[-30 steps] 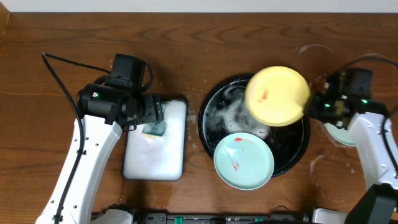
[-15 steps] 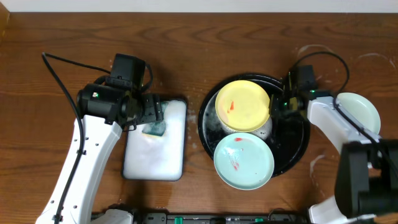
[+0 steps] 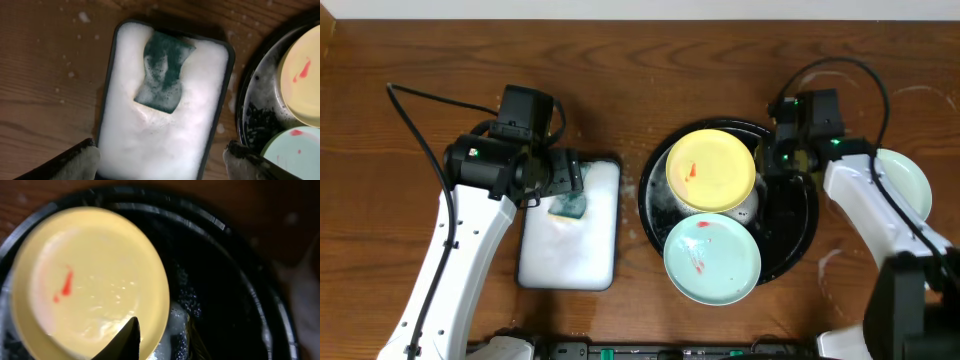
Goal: Clean dirty plates on tray and stack at the side
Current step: 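Grip the rim of the yellow plate with the right gripper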
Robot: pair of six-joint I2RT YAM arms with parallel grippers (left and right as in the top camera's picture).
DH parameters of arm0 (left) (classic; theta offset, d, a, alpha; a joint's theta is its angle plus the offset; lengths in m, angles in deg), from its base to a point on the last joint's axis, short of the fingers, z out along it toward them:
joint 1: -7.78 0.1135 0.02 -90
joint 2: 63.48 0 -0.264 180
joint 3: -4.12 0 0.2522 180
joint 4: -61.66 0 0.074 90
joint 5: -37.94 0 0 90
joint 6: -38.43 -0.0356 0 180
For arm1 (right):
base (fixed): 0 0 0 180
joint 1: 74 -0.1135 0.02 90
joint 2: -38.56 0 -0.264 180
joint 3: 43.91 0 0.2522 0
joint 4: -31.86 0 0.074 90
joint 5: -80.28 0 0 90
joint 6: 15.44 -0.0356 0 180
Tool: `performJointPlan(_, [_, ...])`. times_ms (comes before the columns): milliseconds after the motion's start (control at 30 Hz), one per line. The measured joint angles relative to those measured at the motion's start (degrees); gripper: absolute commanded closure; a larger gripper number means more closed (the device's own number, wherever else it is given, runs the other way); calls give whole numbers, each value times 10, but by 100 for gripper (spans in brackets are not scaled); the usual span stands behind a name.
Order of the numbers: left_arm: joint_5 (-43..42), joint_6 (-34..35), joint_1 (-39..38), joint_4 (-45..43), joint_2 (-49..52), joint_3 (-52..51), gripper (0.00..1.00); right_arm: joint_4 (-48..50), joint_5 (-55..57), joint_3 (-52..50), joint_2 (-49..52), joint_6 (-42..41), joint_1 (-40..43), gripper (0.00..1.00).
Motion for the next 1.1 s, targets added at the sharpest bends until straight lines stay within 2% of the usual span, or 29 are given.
performJointPlan(100, [0, 0, 0, -9, 0, 0, 17, 0, 0, -1, 28, 1, 0, 74])
performJointPlan(367, [-3, 0, 0, -11, 1, -2, 17, -1, -20, -2, 78, 9, -1, 88])
performJointPlan(467, [-3, 0, 0, -13, 4, -21, 17, 8, -19, -2, 94, 9, -1, 89])
performJointPlan(567, [-3, 0, 0, -46, 22, -80, 17, 19, -12, -3, 110, 6, -1, 89])
performJointPlan(633, [-4, 0, 0, -70, 40, -113, 17, 28, -12, -3, 113, 2, -1, 93])
performJointPlan(667, [-4, 0, 0, -87, 48, -128, 17, 36, -12, -3, 114, -2, -1, 99])
performJointPlan(800, [-7, 0, 0, -122, 76, -145, 18, 45, -17, -1, 115, -16, -1, 99])
performJointPlan(900, [-7, 0, 0, -151, 86, -147, 27, 31, -14, 2, 115, -24, -1, 99])
performJointPlan(1100, [-9, 0, 0, -240, 125, -187, 50, -6, 2, 12, 114, -38, -1, 99])
